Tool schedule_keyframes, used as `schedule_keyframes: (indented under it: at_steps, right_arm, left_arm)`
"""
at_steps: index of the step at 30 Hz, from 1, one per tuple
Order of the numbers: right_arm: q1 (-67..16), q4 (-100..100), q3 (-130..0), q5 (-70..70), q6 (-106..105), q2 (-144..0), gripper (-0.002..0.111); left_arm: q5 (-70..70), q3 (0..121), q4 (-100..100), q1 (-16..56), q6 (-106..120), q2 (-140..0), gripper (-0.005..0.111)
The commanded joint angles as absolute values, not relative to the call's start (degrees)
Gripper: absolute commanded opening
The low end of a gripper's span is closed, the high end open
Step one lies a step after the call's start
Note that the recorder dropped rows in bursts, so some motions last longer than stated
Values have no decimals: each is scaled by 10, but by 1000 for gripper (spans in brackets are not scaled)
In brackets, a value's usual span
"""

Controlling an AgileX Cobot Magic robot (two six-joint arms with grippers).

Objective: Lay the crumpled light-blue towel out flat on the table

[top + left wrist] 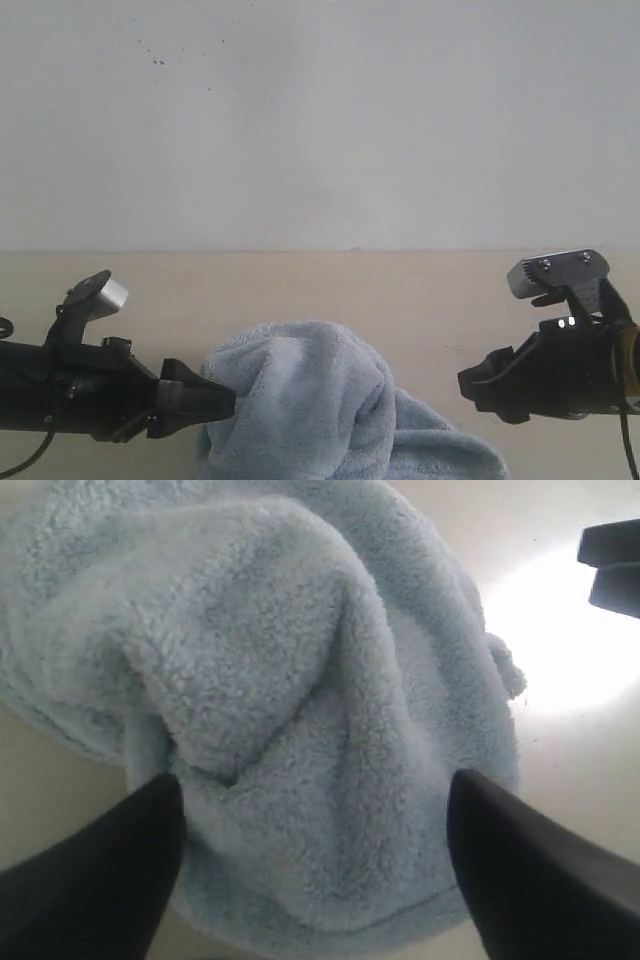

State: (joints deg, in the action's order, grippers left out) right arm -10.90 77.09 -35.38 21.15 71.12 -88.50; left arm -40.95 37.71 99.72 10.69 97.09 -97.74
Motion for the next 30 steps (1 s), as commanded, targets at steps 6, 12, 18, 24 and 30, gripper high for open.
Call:
schedule_keyframes:
  at_steps: [6,12,18,24,30]
  right_arm:
    - [-145,774,-367,245,699,-920,59]
    - [-197,771,-367,246,699,-920,59]
    - [-200,770,-367,251,713,-920,59]
    - [-200,781,-367,240,713,-920,59]
    - [-200,785,-367,241,718,-920,59]
  left_arm:
    - [-353,434,999,180,978,-1025,49]
    - [-259,441,999,180,974,-1037,4]
    - [-297,460,999,178,969,-983,4]
    - [-177,476,999,142,969,-864,4]
    - [-85,474,999,88,955,-773,4]
